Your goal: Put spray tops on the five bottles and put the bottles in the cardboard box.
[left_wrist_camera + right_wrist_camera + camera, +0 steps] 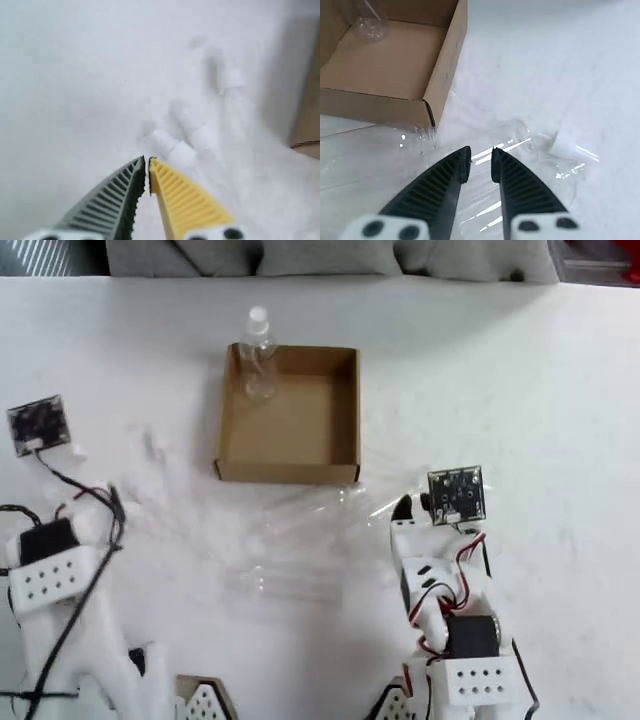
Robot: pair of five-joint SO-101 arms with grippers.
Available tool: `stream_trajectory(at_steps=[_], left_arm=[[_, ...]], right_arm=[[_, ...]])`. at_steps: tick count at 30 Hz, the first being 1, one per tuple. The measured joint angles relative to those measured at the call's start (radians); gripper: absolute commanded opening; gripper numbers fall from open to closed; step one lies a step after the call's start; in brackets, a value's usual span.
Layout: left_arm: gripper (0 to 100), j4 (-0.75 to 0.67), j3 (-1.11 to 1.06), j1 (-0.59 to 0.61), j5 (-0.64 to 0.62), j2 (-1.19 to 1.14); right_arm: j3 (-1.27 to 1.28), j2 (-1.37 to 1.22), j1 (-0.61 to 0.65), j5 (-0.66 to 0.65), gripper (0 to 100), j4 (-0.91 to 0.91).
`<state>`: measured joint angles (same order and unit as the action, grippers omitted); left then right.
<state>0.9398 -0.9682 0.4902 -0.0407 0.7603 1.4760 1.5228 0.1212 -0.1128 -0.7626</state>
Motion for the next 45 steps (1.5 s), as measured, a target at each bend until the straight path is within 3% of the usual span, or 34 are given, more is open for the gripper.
stream_trajectory(at_steps=[4, 11, 16, 21, 27, 37, 40, 43, 45], left_arm=[[2, -0.084, 0.003, 0.094, -0.002, -0.207], [3, -0.083, 0.173, 0.169, 0.000, -0.569], [3, -0.078, 0.290, 0.262, -0.002, -0.741], [3, -0.077, 0.374, 0.325, -0.003, -0.876], [3, -0.061, 0.479, 0.348, 0.002, -0.968], [3, -0.061, 0.568, 0.354, 0.003, -1.048], [3, -0.060, 0.572, 0.354, 0.003, -1.048], [3, -0.044, 0.578, 0.354, 0.003, -1.048], [3, -0.021, 0.591, 0.354, 0.003, -1.051]], right_arm=[[-0.146, 0.000, 0.044, -0.014, 5.6, -0.161], [-0.341, -0.003, 0.331, -0.112, 5.7, -0.370], [-0.436, -0.190, 0.565, -0.255, 5.7, -0.493], [-0.542, -0.542, 0.746, -0.387, 8.2, -0.528], [-0.672, -0.951, 0.819, -0.482, 24.4, -0.528], [-0.713, -1.266, 0.833, -0.539, 25.1, -0.358], [-0.713, -1.353, 0.832, -0.539, 18.6, -0.276], [-0.736, -1.422, 0.833, -0.520, 1.8, -0.227], [-0.784, -1.433, 0.833, -0.451, 4.0, -0.219]])
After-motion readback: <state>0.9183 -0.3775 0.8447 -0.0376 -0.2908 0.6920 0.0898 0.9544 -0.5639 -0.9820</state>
